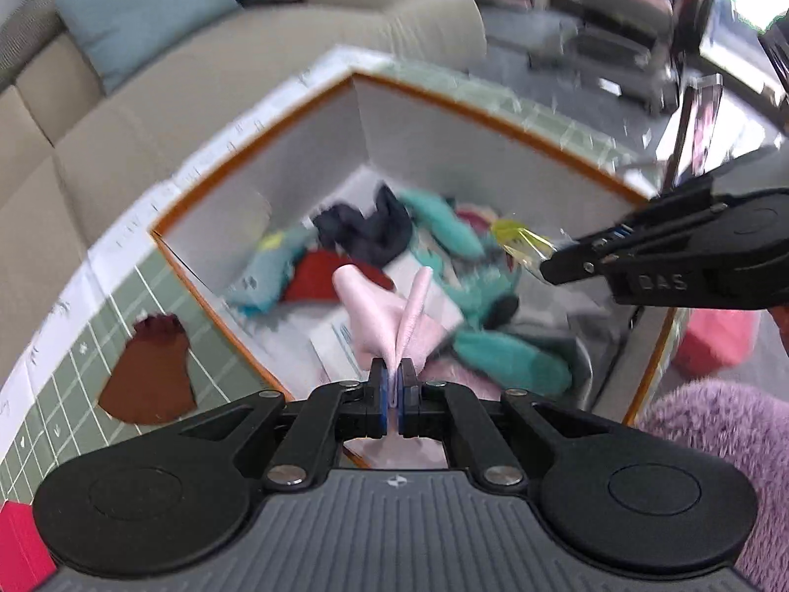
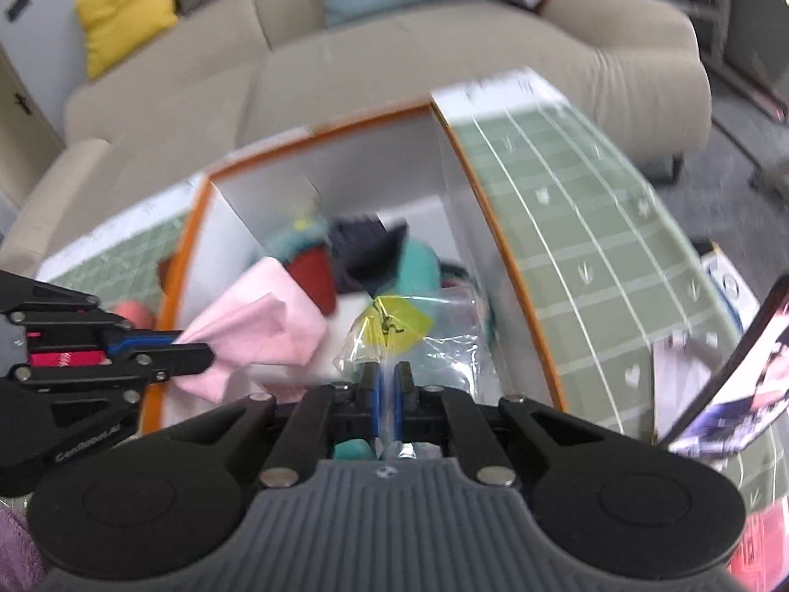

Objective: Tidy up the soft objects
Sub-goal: 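Carry the pink cloth and plastic bag over the orange box with both tools, then open both tools to drop the pink cloth and bag into the box, then lift both tools away from the orange box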

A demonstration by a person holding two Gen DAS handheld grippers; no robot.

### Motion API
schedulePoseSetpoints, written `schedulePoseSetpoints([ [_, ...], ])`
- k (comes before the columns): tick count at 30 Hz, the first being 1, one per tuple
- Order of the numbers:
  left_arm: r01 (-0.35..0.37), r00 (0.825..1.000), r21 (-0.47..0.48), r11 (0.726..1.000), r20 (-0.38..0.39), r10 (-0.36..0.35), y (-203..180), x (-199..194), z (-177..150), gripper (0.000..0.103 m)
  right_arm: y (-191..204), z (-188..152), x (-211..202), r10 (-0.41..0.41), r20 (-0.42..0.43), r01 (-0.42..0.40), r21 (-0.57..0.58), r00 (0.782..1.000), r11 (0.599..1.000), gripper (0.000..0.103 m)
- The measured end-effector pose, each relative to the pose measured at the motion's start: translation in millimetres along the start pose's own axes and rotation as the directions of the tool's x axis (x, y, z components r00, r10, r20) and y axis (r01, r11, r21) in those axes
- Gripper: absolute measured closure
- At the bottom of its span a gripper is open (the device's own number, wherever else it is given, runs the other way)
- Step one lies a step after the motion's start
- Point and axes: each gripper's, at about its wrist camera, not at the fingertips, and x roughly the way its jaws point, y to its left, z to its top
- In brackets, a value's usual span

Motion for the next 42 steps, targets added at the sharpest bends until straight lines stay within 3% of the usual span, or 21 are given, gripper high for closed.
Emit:
schedulePoseSetpoints([
  [2, 0.016, 0.998, 0.010, 1.000, -0.063, -0.016, -1.9, 9.1, 1.9, 0.100, -0.2, -2.2, 9.4, -0.019, -0.041, 0.019, -0.003, 0.999, 1.000, 0.100],
  [8, 0.020, 0.992, 0.032, 0.999, -0.127, -0.016, -7.1, 23.5, 0.6, 0.097, 11.0, -4.2, 35.4, -0.084, -0.140, 0.076, -0.056, 0.987, 0.996, 0.095],
  [12, 0.037, 0.992, 0.017, 0.999, -0.122, -0.034, -5.6, 22.9, -1.6, 0.092, 14.9, -5.2, 43.8, -0.106, -0.162, 0.096, -0.072, 0.981, 0.993, 0.082],
  [16, 0.040, 0.992, 0.008, 0.999, -0.117, -0.039, -3.9, 21.6, -1.2, 0.086, 17.6, -6.1, 44.1, -0.125, -0.158, 0.111, -0.093, 0.980, 0.989, 0.078],
  [18, 0.045, 0.993, 0.005, 0.999, -0.110, -0.045, -4.3, 20.2, -1.2, 0.081, 18.7, -6.7, 43.8, -0.131, -0.155, 0.116, -0.100, 0.979, 0.988, 0.065],
  [19, 0.049, 0.993, 0.005, 0.999, -0.105, -0.048, -4.6, 19.3, -1.5, 0.075, 19.7, -6.9, 43.2, -0.136, -0.154, 0.121, -0.105, 0.979, 0.987, 0.059],
  [23, 0.043, 0.996, 0.004, 0.999, -0.083, -0.043, -6.0, 11.2, -2.6, 0.048, 23.4, -8.2, 38.7, -0.135, -0.142, 0.117, -0.126, 0.981, 0.985, 0.052],
  [25, 0.040, 0.997, -0.002, 0.999, -0.068, -0.040, -4.6, 7.1, -3.9, 0.047, 25.7, -8.5, 36.4, -0.142, -0.131, 0.123, -0.138, 0.981, 0.983, 0.044],
  [34, 0.050, 0.998, -0.054, 0.997, 0.035, -0.048, 4.2, -26.8, -14.6, 0.047, 41.1, -6.7, 17.5, -0.159, -0.074, 0.146, -0.164, 0.984, 0.976, 0.034],
  [42, 0.050, 0.985, -0.113, 0.992, 0.170, -0.030, 22.7, -69.0, -37.2, 0.047, 67.5, -5.1, -10.9, -0.170, 0.020, 0.171, -0.187, 0.985, 0.967, 0.032],
])
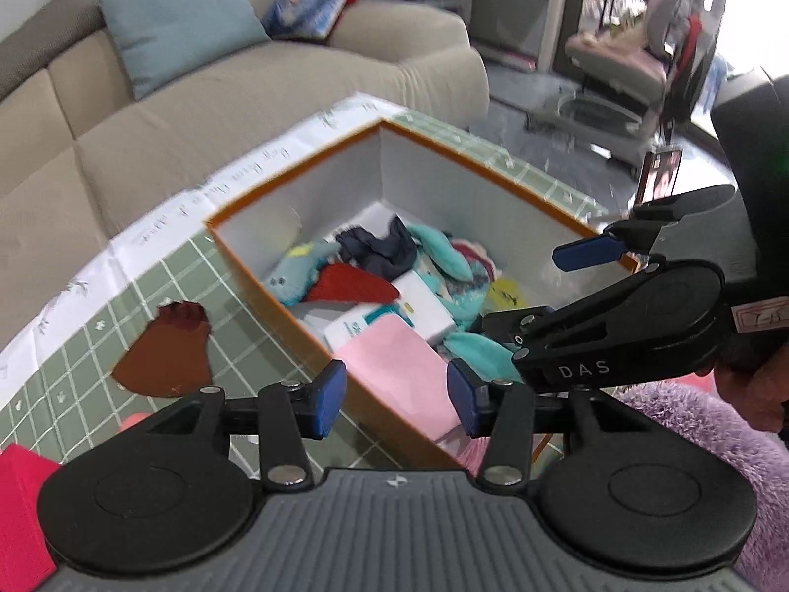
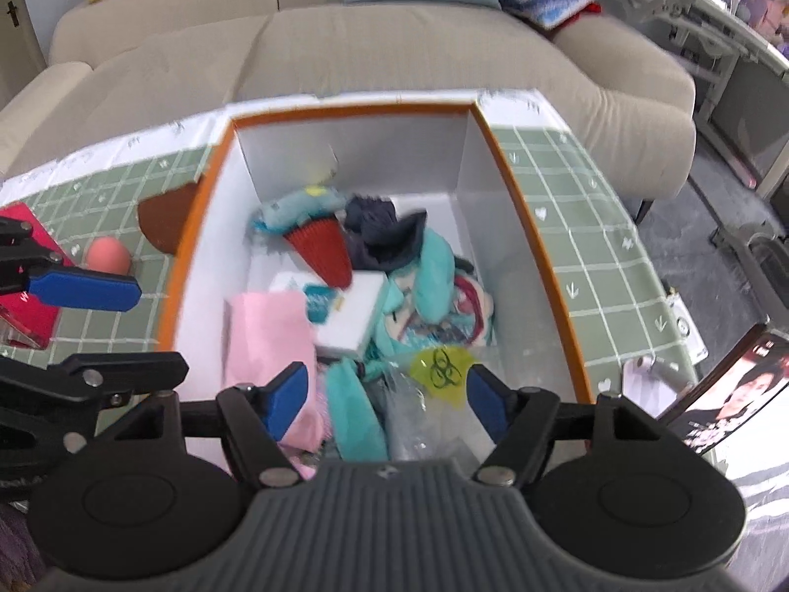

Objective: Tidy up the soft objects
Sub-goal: 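Lift both tools away from the orange box, then move both tools over the mat toward the pink ball and brown cloth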

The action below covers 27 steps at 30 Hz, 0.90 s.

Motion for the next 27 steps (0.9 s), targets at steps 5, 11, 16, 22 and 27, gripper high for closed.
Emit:
schedulePoseSetpoints([
  [5, -0.034, 0.996, -0.035, 0.999, 0.082, 0.037, 17.8, -28.2, -14.2, 0.047, 23.4, 2.2, -22.5, 0.012, 0.098, -0.010, -0.018, 0.995, 1.000, 0.031],
  [11, -0.091, 0.991, -0.040, 0.995, 0.097, 0.094, 45.9, -49.7, -33.6, 0.047, 58.9, 1.4, -40.4, 0.064, 0.202, -0.045, -0.096, 0.977, 0.994, 0.031],
  [16, -0.136, 0.989, 0.001, 0.991, 0.053, 0.135, 69.1, -59.0, -47.6, 0.047, 92.7, 4.5, -41.4, 0.128, 0.203, -0.086, -0.202, 0.971, 0.976, 0.031],
  [22, -0.149, 0.989, 0.077, 0.986, -0.005, 0.150, 91.6, -56.5, -61.7, 0.047, 130.4, 9.8, -32.1, 0.183, 0.196, -0.110, -0.337, 0.963, 0.935, 0.031],
  [27, -0.120, 0.989, 0.166, 0.979, -0.071, 0.133, 105.2, -41.3, -71.6, 0.042, 155.9, 13.4, -15.8, 0.225, 0.176, -0.124, -0.454, 0.958, 0.882, 0.031],
])
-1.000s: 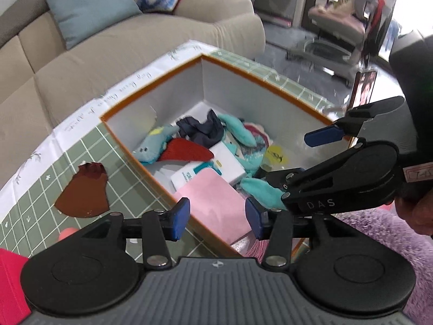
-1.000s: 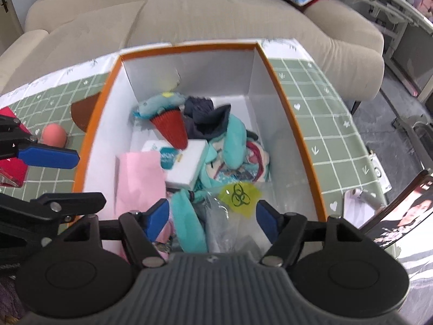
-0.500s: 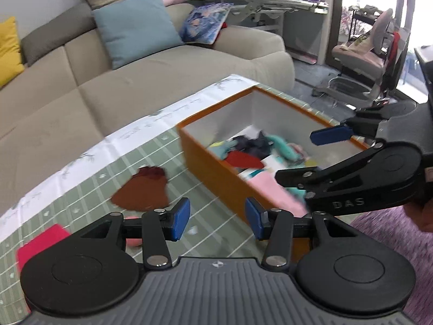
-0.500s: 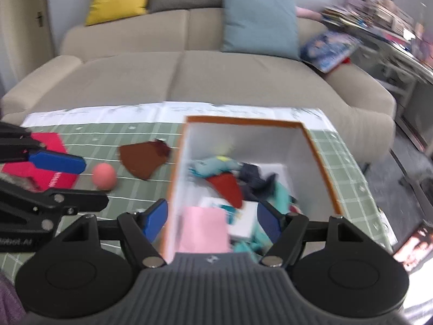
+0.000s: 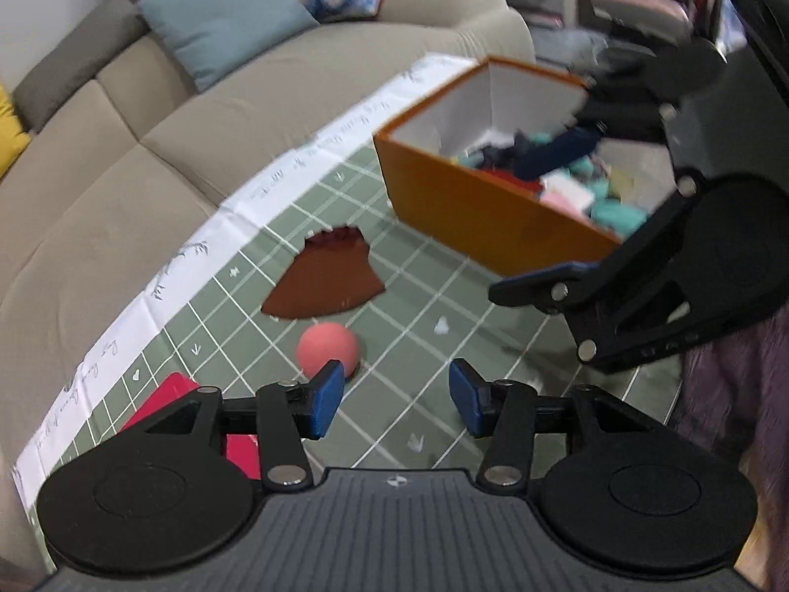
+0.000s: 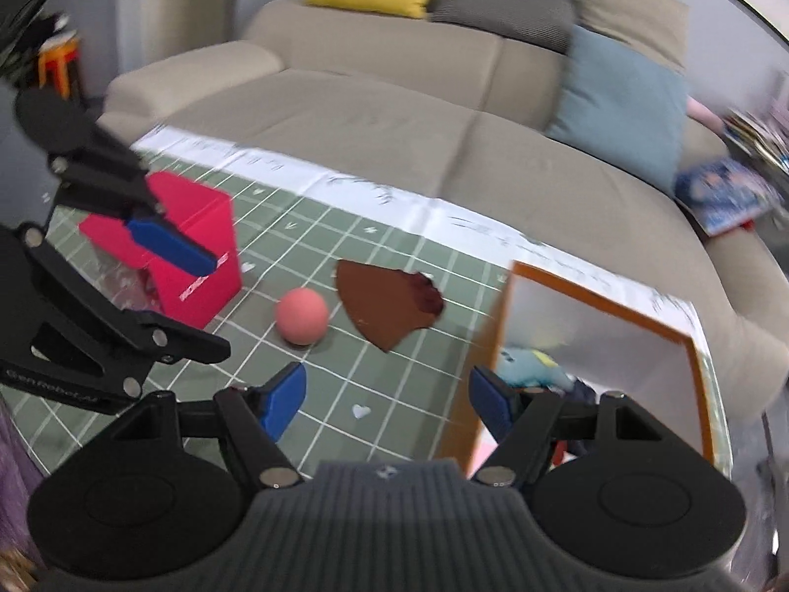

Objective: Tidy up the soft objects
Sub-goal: 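Move both tools over the mat toward the pink ball and brown cloth, then grasp the pink foam ball with the left tool while the right tool grasps the brown felt cloth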

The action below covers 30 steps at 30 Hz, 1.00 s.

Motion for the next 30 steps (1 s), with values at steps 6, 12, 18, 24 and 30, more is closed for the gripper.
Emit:
schedulePoseSetpoints([
  [6, 0.032, 0.997, 0.099, 0.995, -0.070, -0.025, 8.4, 26.9, -10.1, 0.035, 5.0, 7.8, 32.0, 0.049, -0.042, -0.052, -0.090, 0.998, 0.995, 0.031],
  [12, 0.053, 0.992, 0.122, 0.991, -0.119, -0.038, 31.7, 57.0, -8.2, 0.035, 0.4, 18.2, 62.6, 0.091, -0.087, -0.104, -0.161, 0.992, 0.981, 0.032],
  [18, 0.088, 0.985, 0.156, 0.984, -0.160, -0.063, 46.4, 91.7, 9.3, 0.033, -8.2, 33.3, 91.7, 0.137, -0.147, -0.166, -0.207, 0.980, 0.964, 0.033],
  [24, 0.121, 0.965, 0.129, 0.984, -0.250, -0.086, 56.4, 132.6, 16.9, 0.033, -19.9, 46.5, 124.2, 0.174, -0.218, -0.221, -0.213, 0.960, 0.952, 0.033],
  [30, 0.141, 0.942, 0.051, 0.989, -0.315, -0.118, 70.1, 157.1, 20.1, 0.034, -23.5, 53.0, 147.4, 0.186, -0.271, -0.254, -0.242, 0.945, 0.937, 0.033],
])
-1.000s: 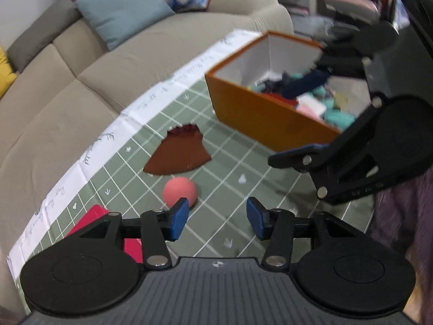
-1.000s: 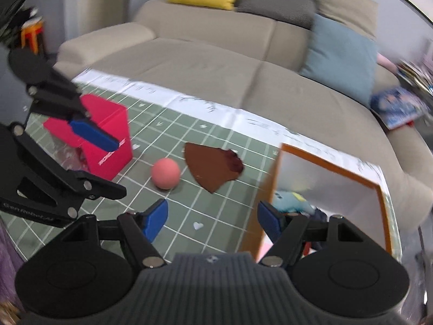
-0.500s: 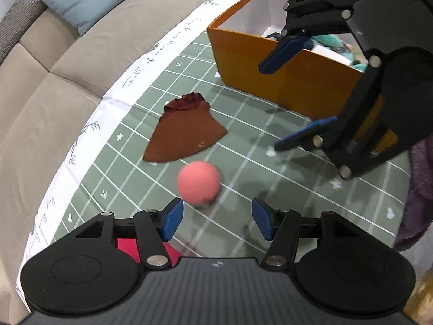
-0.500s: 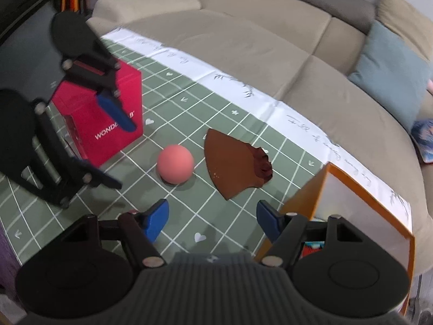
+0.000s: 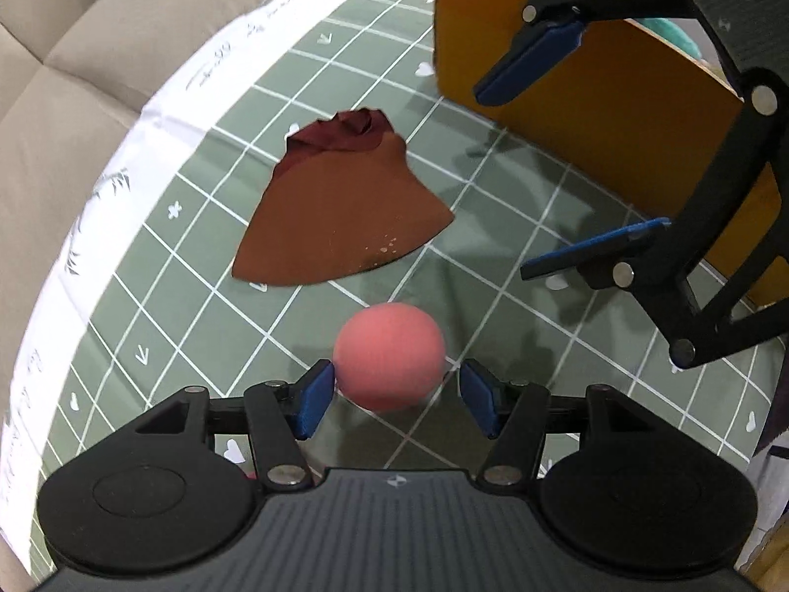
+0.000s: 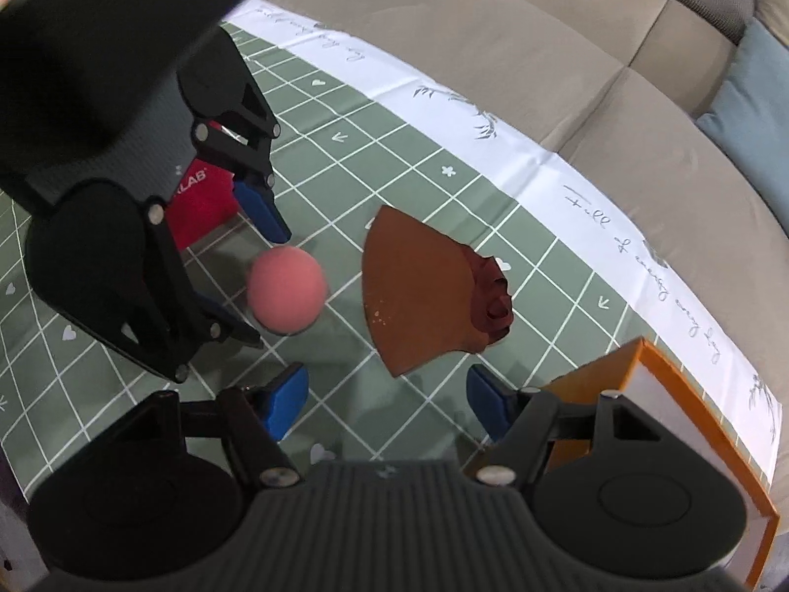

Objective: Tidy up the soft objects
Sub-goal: 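Grasp the pink foam ball with the left tool while the right tool grasps the brown felt cloth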

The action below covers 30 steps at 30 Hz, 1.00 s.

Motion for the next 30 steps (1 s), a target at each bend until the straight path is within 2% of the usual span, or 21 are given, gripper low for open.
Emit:
schedulePoseSetpoints([
  [3, 0.001, 1.000, -0.032, 0.999, -0.012, -0.002, 8.2, 3.6, 2.4, 0.043, -6.4, 4.9, 8.9, 0.016, -0.024, -0.016, 0.005, 1.000, 1.000, 0.033],
  [6, 0.042, 0.999, -0.083, 0.996, 0.003, -0.042, 19.7, 3.3, 5.4, 0.050, -12.6, 10.5, 18.7, 0.019, -0.042, -0.019, -0.006, 0.999, 1.000, 0.031],
  [8, 0.040, 0.999, -0.093, 0.995, 0.031, -0.037, 25.8, -1.1, 6.5, 0.051, -16.0, 15.2, 24.8, 0.015, -0.051, -0.016, -0.015, 0.999, 1.000, 0.026],
  [10, 0.016, 0.999, -0.106, 0.994, 0.053, -0.010, 33.3, -7.5, 6.5, 0.051, -19.7, 21.5, 30.8, 0.017, -0.053, -0.018, -0.021, 0.998, 1.000, 0.015],
  [15, -0.025, 0.998, -0.134, 0.991, 0.054, 0.032, 51.4, -10.7, 7.7, 0.052, -30.8, 47.7, 55.4, 0.042, -0.077, -0.042, 0.007, 0.996, 0.999, 0.003],
  [23, -0.024, 0.996, -0.197, 0.980, 0.077, 0.040, 73.3, -9.4, 1.0, 0.052, -35.4, 75.0, 102.5, 0.044, -0.191, -0.046, -0.009, 0.981, 0.999, 0.003],
  [30, -0.018, 0.996, -0.196, 0.980, 0.082, 0.035, 70.8, -7.2, -0.5, 0.052, -51.1, 80.0, 128.6, 0.021, -0.254, -0.004, 0.068, 0.967, 0.998, 0.003],
])
